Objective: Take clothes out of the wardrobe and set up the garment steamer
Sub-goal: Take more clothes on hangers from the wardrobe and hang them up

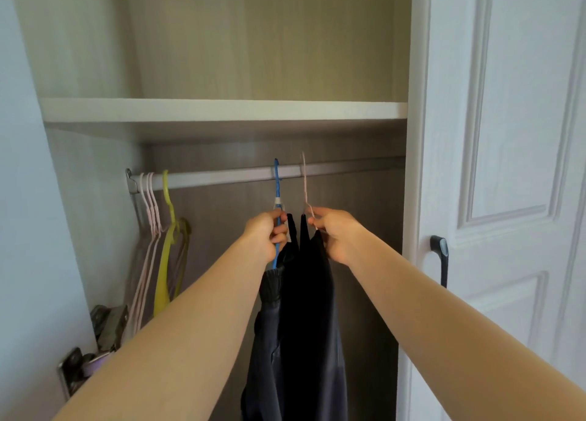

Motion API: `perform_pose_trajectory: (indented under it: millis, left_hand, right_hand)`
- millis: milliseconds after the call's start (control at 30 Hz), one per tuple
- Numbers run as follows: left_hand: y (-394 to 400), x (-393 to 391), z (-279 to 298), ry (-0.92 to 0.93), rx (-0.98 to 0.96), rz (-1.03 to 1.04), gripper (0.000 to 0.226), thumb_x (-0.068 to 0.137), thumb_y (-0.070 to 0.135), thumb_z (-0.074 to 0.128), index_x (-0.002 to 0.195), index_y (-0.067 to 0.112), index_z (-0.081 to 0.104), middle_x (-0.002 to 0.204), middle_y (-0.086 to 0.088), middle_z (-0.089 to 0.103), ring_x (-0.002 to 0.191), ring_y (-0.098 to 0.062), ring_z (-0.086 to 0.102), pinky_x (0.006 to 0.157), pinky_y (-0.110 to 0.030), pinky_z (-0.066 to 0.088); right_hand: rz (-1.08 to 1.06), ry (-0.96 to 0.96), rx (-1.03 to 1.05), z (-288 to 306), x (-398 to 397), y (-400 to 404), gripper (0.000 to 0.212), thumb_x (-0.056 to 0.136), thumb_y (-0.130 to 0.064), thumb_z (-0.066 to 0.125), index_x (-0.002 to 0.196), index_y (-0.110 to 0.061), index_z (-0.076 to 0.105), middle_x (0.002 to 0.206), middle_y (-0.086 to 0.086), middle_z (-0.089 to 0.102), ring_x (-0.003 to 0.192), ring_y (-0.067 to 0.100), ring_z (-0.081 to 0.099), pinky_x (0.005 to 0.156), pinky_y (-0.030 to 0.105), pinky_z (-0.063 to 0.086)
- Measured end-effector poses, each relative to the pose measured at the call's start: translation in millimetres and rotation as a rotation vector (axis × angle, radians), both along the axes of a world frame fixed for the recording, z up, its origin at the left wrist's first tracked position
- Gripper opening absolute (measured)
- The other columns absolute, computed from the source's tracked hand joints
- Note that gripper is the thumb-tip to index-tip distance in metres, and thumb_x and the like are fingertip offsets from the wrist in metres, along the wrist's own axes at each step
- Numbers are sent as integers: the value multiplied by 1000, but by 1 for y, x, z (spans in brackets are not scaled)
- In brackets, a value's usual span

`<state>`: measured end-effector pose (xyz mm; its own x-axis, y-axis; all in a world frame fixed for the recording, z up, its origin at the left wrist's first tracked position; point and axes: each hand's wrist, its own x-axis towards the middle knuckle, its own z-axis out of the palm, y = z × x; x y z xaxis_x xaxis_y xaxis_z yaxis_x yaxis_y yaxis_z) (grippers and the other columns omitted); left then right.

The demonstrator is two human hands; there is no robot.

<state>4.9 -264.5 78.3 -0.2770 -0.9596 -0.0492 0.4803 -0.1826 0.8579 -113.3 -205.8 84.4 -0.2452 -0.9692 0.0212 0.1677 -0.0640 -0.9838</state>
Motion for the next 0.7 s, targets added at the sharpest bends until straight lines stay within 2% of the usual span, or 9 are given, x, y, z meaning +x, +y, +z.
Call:
perform_pose_trajectory:
  millis: [167, 233, 367, 533, 700]
  left_hand:
    - [12, 0, 20, 138, 14, -43, 25, 100, 16, 42, 77, 8, 48, 66, 2, 38, 26, -4, 26, 25, -16, 18]
    - [16, 2, 22, 142, 33, -52, 26, 100, 16, 42, 76, 8, 47, 65, 3, 36, 25, -5, 24, 25, -16, 18]
    - [21, 12, 33, 152, 29, -32, 22, 100, 14, 43, 81, 7, 48, 65, 2, 39, 25, -5, 22, 24, -17, 17]
    - [33, 18, 37, 81, 16, -53, 19, 99, 14, 44, 82, 8, 50, 65, 2, 43, 27, -5, 24, 25, -17, 18]
    - [64, 9, 16, 104, 46, -64, 18, 98, 15, 46, 82, 7, 52, 60, 2, 48, 30, -5, 25, 26, -16, 19]
  right_hand:
    - [4, -8, -90, 11, -8, 24, 37, 97, 7, 37, 126, -3, 57, 80, 2, 53, 69, 10, 47, 60, 18, 38]
    - [30, 0, -116, 10, -14, 41, 35, 96, 7, 38, 124, -1, 58, 79, 2, 53, 65, 9, 45, 58, 17, 39]
    - [59, 39, -110, -2, -26, 67, 34, 97, 4, 40, 124, -3, 58, 83, 5, 54, 68, 11, 47, 67, 19, 46]
    - [31, 107, -94, -7, -38, 87, 29, 99, -4, 41, 122, -6, 60, 85, 6, 56, 72, 13, 53, 74, 22, 48]
    - [27, 114, -61, -18, -38, 110, 28, 99, -3, 41, 117, -6, 63, 82, 6, 55, 67, 13, 50, 71, 23, 46]
